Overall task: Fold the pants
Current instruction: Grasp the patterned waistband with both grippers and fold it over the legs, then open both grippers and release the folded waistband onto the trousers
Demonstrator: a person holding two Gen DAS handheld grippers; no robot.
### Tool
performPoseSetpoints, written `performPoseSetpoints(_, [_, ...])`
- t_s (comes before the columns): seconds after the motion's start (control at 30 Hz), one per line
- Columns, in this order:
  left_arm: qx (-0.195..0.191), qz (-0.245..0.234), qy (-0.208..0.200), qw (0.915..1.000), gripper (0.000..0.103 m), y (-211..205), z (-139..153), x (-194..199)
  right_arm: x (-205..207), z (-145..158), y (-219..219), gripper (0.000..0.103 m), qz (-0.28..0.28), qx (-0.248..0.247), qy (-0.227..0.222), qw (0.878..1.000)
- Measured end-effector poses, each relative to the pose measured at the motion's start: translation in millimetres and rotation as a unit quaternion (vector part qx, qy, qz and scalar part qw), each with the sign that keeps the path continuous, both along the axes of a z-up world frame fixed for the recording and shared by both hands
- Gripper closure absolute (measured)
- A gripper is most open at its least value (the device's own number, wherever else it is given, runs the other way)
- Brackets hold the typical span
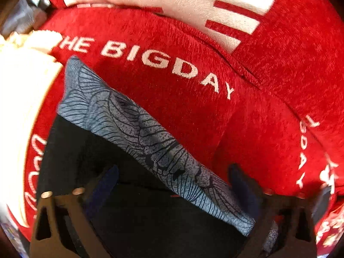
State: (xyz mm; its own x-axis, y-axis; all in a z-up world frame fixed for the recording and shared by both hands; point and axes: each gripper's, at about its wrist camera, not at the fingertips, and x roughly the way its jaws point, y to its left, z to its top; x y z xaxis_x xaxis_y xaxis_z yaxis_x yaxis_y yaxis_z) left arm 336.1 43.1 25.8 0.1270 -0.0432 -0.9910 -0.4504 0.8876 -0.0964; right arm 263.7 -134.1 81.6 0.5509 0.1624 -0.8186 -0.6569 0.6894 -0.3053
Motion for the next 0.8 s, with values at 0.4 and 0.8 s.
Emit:
performPoseSetpoints(0.4, [-0.076,-0.052,-0.173,0.9806,0.076,11,106,-145,-87,65,-19,0.093,-0.035,0.044,-0.046,0.997])
performPoseSetpoints(0.8, [-0.141,-0.020,-0.112,0.9835,0.075,24,25,-278,-225,9,-1,0.093,-0.029,-0.046,-0.047,0.997])
